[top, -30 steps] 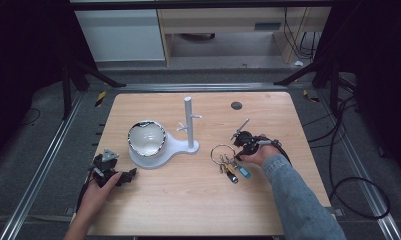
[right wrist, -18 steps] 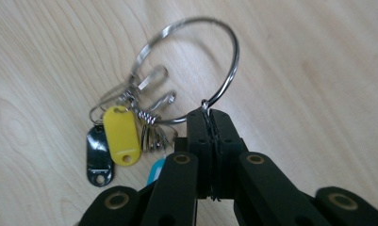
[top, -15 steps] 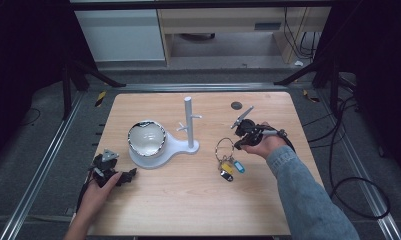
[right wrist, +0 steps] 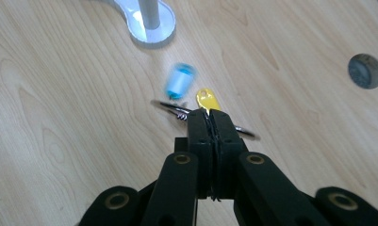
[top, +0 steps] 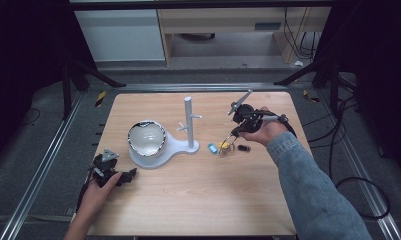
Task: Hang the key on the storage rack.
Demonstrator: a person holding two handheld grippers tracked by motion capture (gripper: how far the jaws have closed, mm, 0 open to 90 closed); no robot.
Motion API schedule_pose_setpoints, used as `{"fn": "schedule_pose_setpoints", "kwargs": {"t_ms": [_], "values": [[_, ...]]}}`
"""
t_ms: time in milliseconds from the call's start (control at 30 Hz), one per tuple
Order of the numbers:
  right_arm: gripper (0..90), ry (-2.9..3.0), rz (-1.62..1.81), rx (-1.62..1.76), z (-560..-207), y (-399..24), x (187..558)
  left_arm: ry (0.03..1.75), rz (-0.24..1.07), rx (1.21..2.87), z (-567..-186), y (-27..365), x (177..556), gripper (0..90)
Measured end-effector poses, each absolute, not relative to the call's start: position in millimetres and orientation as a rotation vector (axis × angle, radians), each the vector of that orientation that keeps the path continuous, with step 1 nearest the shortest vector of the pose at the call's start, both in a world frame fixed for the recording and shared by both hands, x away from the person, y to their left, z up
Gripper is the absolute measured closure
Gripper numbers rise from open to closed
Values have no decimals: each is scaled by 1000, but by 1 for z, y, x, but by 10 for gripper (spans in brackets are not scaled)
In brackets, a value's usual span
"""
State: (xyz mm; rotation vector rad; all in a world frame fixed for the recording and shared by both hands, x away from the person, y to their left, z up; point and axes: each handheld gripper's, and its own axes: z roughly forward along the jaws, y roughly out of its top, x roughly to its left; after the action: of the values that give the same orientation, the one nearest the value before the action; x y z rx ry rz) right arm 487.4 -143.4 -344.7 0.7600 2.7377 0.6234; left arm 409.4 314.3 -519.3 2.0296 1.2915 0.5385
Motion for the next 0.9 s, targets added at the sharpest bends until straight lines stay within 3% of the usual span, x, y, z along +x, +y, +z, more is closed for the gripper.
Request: {"fn": "schedule_pose_setpoints", "kwargs": {"t_ms": [900], "values": [[887,2674,615,645,-270,-110,490,1290,540,2030,-519,314,410,0]]}}
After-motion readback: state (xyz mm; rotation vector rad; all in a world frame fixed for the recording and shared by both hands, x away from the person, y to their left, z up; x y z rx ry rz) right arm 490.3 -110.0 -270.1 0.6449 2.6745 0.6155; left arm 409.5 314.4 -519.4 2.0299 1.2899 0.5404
